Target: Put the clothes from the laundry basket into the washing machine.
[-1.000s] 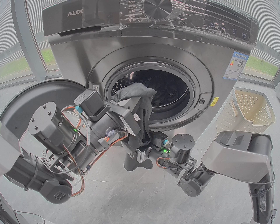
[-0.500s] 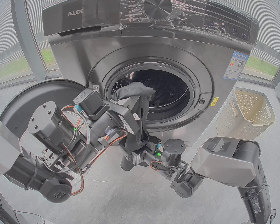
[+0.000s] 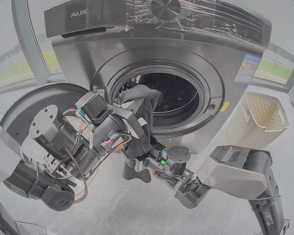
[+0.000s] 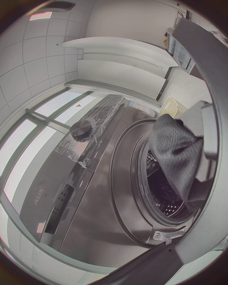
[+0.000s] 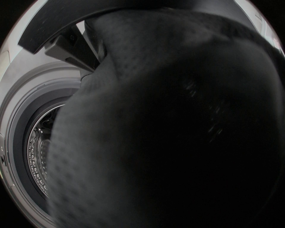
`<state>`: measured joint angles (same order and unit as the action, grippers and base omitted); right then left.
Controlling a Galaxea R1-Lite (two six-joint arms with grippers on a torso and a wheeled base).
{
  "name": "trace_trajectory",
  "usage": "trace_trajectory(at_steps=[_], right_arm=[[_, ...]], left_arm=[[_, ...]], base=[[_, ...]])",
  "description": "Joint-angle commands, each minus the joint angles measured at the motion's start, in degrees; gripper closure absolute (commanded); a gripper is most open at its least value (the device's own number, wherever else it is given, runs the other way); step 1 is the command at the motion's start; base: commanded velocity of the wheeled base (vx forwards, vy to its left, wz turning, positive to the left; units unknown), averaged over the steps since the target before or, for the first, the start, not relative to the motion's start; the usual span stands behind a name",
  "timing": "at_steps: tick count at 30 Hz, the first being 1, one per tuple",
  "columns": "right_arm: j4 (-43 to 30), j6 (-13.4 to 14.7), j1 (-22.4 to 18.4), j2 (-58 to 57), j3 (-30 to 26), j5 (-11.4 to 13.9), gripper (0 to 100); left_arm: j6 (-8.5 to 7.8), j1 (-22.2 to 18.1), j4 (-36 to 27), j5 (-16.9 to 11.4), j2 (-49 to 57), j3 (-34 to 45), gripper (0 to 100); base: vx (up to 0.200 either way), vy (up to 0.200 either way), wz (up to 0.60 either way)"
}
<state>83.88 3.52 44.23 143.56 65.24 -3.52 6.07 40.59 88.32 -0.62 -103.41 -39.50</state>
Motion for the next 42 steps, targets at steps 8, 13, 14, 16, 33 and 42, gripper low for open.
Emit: trace_trajectory(at_steps=[8, 13, 14, 16, 33, 42], right_arm=[[-0.65, 1.14, -2.83, 1.38, 4.37, -1.84, 100], [0.14, 1.4, -4.94, -3.2, -1.96, -1.84, 100], [0.23, 1.4, -5.56, -4.34, -3.63, -1.75, 100], [0.32, 1.4, -7.4, -7.85, -6.8, -1.49, 100], [-0.39, 1.22, -7.4, -21.12, -9.79, -1.22, 100], [-0.21, 1.22, -7.84, -21.39, -9.35, -1.22, 100]], left_arm=[[0.17, -0.16, -0.08, 0.36, 0.05, 0.03, 100], [0.26, -2.89, -0.17, 0.62, 0.05, 0.47, 100], [0.26, -3.42, -0.43, 0.71, 0.05, 0.65, 100], [0.08, -4.65, -0.96, 0.71, 0.05, 2.14, 100], [-3.96, -6.76, 0.1, -5.88, -12.51, 18.84, 100], [-4.66, -7.02, 0.1, -6.85, -13.48, 19.72, 0]], base=[[0.0, 0.0, 0.0], [0.0, 0.0, 0.0], [0.0, 0.0, 0.0], [0.0, 0.0, 0.0], [0.0, 0.0, 0.0], [0.0, 0.0, 0.0]])
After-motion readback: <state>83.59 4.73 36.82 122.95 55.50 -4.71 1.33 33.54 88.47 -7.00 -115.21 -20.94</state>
